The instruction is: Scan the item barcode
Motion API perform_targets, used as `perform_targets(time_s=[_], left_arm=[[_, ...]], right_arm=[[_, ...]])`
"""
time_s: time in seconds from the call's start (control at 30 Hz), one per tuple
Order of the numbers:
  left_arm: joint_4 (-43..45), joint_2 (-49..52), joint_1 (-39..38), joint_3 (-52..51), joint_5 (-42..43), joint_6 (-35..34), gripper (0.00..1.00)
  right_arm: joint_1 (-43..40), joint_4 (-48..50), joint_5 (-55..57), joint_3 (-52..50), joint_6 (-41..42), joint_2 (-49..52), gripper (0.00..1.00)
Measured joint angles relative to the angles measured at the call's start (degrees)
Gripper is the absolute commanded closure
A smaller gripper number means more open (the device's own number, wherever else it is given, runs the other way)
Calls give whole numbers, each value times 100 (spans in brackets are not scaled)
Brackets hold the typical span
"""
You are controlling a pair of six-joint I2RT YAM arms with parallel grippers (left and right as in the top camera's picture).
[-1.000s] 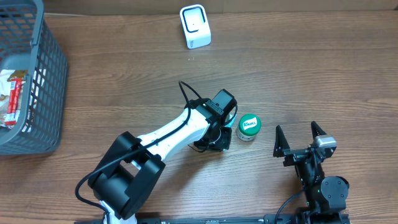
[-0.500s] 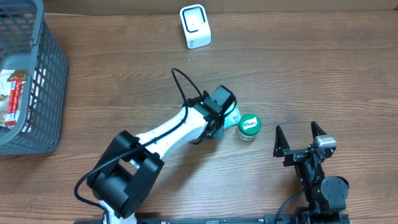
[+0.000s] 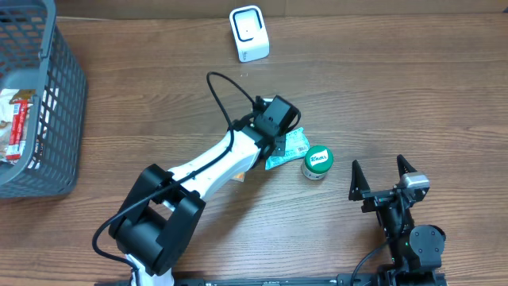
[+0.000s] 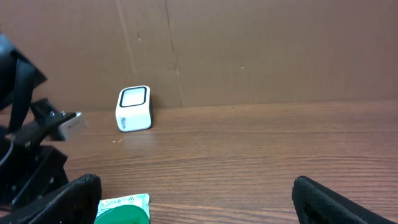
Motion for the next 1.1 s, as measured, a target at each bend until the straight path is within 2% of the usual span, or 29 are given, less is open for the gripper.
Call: perform_targets(time_s=[0.2, 0.47, 0.63, 0.8, 0.97, 1.1], left_arm=[[-55, 11, -2, 776, 632, 0, 95], [-647, 138, -11, 804, 999, -26, 96], [-1239, 544, -11, 804, 1617, 46, 96], [-1239, 909, -7, 807, 2321, 136, 96], [-1248, 1071, 50, 861, 2203, 155, 96], [-1572, 1071, 199, 946, 1554, 160, 96]], right_arm=[[-2, 2, -2, 0, -4, 0, 0], [-2, 0, -2, 0, -2, 0, 0], [-2, 2, 0, 0, -2, 0, 0], [-2, 2, -2, 0, -2, 0, 0], [0, 2, -2, 0, -2, 0, 0], [0, 0, -4, 0, -4, 0, 0]])
